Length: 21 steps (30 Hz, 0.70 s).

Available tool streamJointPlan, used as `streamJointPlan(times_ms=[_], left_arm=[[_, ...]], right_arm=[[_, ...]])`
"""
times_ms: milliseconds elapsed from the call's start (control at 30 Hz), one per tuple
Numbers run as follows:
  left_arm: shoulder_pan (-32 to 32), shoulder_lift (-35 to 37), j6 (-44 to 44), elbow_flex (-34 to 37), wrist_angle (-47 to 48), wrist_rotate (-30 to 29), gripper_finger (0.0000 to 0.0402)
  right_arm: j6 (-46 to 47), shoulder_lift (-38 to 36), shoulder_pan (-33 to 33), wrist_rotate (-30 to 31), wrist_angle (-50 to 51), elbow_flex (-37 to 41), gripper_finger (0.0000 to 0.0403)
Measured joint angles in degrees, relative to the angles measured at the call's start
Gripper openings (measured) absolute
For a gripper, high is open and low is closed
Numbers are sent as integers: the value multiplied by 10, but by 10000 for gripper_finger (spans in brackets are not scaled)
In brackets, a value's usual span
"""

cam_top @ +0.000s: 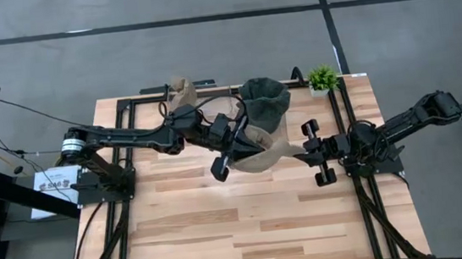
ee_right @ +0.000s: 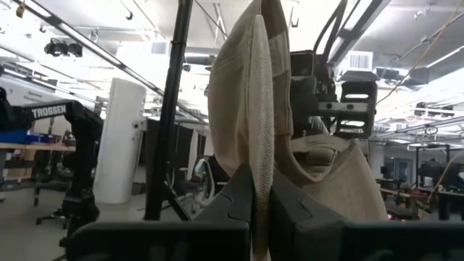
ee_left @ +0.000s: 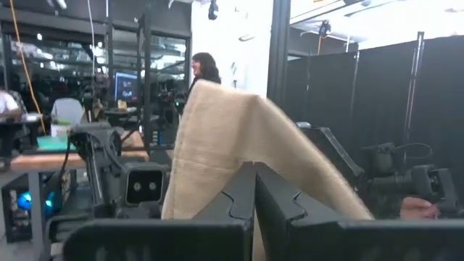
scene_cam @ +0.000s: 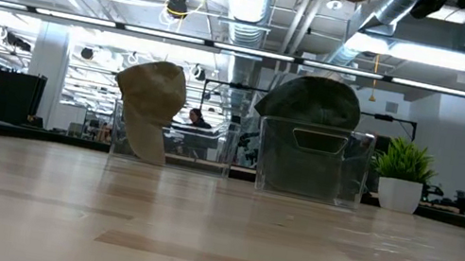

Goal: Pick & Place hat
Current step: Put the brown cap into the left transparent bin

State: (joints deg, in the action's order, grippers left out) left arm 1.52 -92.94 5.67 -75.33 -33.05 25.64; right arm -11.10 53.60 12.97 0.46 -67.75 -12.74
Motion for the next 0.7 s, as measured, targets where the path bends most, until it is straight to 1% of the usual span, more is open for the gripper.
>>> streamJointPlan(times_ms=[133,267,467,567,700], left_arm=[[0,1,23,1,-13,0,6],[0,13,25,1,-16,2,8],[-5,52,31,1,-3,30,7],[-8,82,31,1,33,38,14],[-10,123,6,1,114,39,33]], right_arm=[[-1,2,0,1,2,-1,4],[-6,2,0,1,0,-1,4],[-8,-2,0,1,-6,-1,4],[-2,-4,3,1,-4,-1,4],[1,-5,5,-1,-4,-1,4]])
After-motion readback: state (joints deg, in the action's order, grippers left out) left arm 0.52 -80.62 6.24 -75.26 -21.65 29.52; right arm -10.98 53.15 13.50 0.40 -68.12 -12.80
